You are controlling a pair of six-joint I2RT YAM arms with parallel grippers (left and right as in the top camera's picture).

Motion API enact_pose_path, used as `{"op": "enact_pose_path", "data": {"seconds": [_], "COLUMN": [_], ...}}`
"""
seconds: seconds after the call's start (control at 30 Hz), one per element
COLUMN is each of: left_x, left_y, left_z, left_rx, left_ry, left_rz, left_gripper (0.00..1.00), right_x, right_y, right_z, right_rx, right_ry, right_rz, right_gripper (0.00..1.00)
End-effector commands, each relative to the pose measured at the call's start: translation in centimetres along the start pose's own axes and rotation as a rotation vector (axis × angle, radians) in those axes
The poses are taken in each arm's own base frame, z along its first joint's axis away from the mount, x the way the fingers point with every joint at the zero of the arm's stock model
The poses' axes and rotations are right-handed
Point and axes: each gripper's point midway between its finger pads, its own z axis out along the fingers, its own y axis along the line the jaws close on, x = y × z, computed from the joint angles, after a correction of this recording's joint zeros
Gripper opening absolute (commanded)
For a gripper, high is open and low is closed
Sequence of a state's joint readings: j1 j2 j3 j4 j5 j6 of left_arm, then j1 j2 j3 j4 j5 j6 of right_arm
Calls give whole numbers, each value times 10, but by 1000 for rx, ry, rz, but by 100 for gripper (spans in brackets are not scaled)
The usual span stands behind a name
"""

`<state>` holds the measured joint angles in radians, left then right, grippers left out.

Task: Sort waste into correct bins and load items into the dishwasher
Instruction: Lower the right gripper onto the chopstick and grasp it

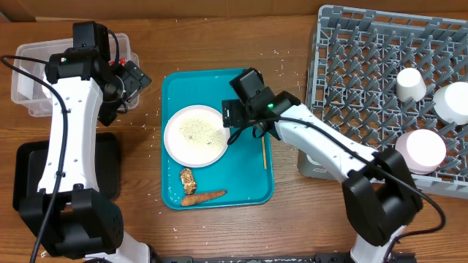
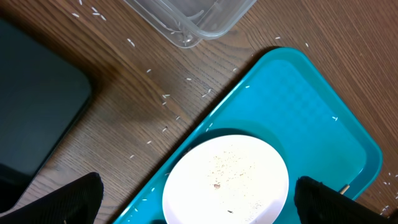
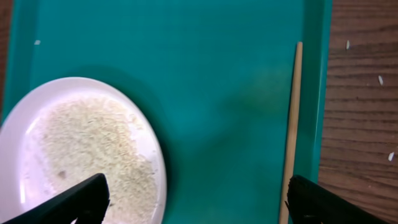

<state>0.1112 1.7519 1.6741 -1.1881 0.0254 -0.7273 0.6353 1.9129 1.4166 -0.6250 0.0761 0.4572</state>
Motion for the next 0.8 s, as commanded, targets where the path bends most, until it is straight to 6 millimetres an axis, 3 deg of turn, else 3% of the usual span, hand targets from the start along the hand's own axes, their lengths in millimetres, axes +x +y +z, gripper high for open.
{"op": "enact_pose_path", "data": {"seconds": [0.0, 0.2, 0.53, 0.77], "left_x": [2, 2, 2, 2], "left_y": [-1, -1, -1, -1], "left_z": [-6, -6, -6, -6], "left_rx": [6, 6, 6, 6], "left_ry": [-13, -13, -13, -13], "left_rz": [1, 1, 1, 1], "left_gripper": [100, 100, 100, 100], "right_x": [7, 17, 19, 30], "right_y": [-9, -17, -31, -39], "right_z": [17, 34, 43, 59], "right_rx": [47, 88, 170, 208], "right_ry": [23, 54, 41, 75], "right_rz": [16, 11, 0, -8], "right_gripper": [90, 77, 71, 71]}}
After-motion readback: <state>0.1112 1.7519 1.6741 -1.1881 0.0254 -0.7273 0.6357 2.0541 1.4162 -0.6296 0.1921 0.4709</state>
